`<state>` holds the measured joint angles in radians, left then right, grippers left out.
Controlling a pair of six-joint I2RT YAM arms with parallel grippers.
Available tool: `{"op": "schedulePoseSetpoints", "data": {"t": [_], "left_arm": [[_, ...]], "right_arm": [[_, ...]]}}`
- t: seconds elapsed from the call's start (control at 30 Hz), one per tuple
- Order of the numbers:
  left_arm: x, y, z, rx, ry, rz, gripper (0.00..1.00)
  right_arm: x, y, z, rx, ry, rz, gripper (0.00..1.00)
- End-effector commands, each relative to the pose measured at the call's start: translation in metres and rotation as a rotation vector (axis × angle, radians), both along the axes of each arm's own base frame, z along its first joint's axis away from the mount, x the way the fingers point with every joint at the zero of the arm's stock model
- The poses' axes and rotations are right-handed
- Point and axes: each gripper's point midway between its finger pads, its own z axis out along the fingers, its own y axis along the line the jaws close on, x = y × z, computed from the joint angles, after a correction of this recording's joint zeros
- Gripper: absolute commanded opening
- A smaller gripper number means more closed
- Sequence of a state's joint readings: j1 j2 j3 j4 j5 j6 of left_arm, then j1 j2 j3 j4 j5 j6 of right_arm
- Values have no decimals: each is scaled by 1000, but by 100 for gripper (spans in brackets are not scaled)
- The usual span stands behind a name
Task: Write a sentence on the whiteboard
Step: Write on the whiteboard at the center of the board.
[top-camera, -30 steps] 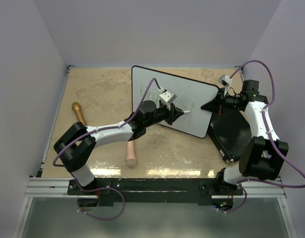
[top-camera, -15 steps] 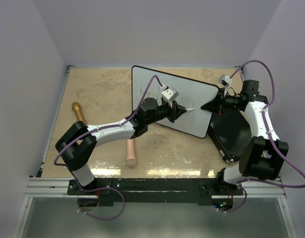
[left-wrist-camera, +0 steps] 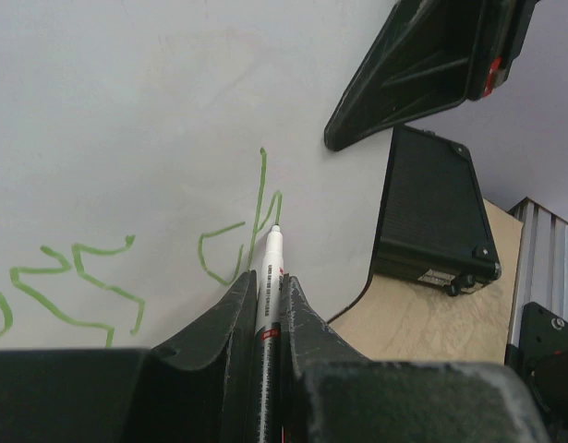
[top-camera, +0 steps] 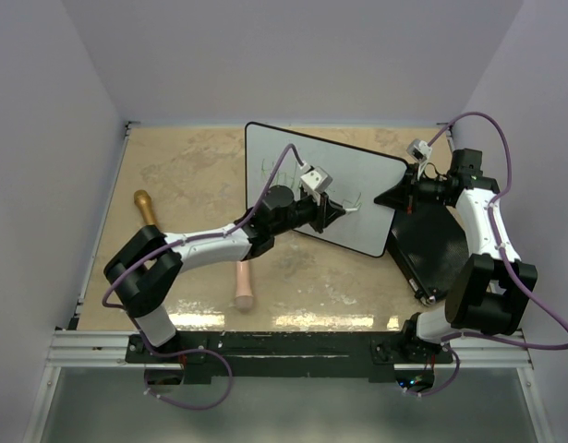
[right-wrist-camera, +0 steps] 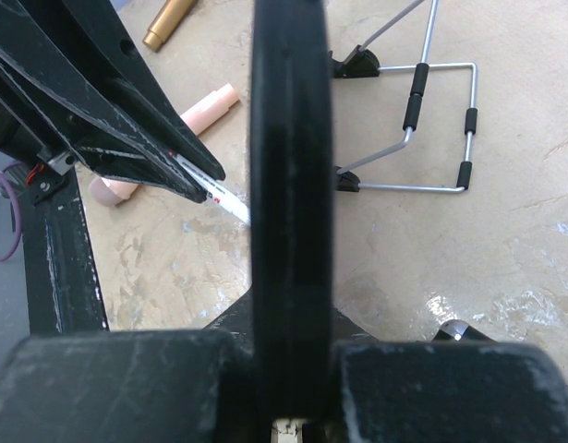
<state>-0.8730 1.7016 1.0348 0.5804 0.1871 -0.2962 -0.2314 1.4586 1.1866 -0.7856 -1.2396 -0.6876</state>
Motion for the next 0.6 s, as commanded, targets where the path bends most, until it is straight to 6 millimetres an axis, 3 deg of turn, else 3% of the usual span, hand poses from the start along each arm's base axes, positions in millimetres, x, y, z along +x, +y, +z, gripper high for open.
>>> {"op": "schedulePoseSetpoints", "data": {"t": [0.0, 0.17, 0.37, 0.57], "left_arm": [[1, 6, -21, 27, 34, 23, 0], [-4, 5, -27, 27, 47, 8, 0], [-5, 1, -19, 8, 40, -16, 0], [-21, 5, 21, -72, -6, -59, 0]], "right_arm": [[3, -6, 5, -67, -60, -23, 0], [3, -6, 5, -67, -60, -23, 0], [3, -6, 5, -68, -62, -23, 0], [3, -6, 5, -68, -62, -23, 0]]}}
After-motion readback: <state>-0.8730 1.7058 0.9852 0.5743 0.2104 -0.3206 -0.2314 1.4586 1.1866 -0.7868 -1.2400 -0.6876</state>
